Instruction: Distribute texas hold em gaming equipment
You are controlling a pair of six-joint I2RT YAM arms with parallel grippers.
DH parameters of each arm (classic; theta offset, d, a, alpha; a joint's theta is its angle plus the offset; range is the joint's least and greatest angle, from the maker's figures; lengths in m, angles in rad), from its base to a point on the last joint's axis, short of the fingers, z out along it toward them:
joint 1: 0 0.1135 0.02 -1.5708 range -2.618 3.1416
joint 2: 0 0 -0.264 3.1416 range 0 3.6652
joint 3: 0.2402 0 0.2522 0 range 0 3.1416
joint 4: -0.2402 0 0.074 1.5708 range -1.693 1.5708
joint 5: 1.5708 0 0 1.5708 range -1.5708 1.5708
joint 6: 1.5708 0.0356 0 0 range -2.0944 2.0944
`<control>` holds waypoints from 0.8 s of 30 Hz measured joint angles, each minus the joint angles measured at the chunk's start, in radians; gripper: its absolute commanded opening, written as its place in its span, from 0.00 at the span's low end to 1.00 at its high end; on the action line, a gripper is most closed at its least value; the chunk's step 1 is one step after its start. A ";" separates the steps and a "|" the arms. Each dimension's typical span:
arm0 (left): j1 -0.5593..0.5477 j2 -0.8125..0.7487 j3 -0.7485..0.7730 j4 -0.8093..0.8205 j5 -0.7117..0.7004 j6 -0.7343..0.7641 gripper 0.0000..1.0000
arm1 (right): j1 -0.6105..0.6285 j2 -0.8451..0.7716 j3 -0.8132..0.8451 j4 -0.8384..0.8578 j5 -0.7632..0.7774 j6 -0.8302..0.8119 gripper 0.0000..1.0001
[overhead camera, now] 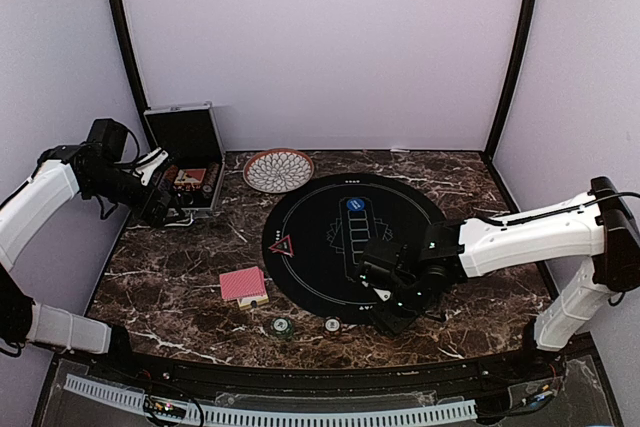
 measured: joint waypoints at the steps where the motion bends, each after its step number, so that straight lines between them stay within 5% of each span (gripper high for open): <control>1: 0.000 0.000 0.000 0.000 0.000 0.000 0.99 | 0.000 0.000 0.000 0.000 0.000 0.000 0.56; 12: -0.001 0.000 0.000 0.000 0.000 0.000 0.99 | 0.000 -0.017 0.000 -0.004 0.002 0.002 0.45; 24: -0.001 0.000 0.008 -0.001 0.000 0.004 0.99 | 0.000 -0.017 -0.008 0.002 0.002 0.002 0.46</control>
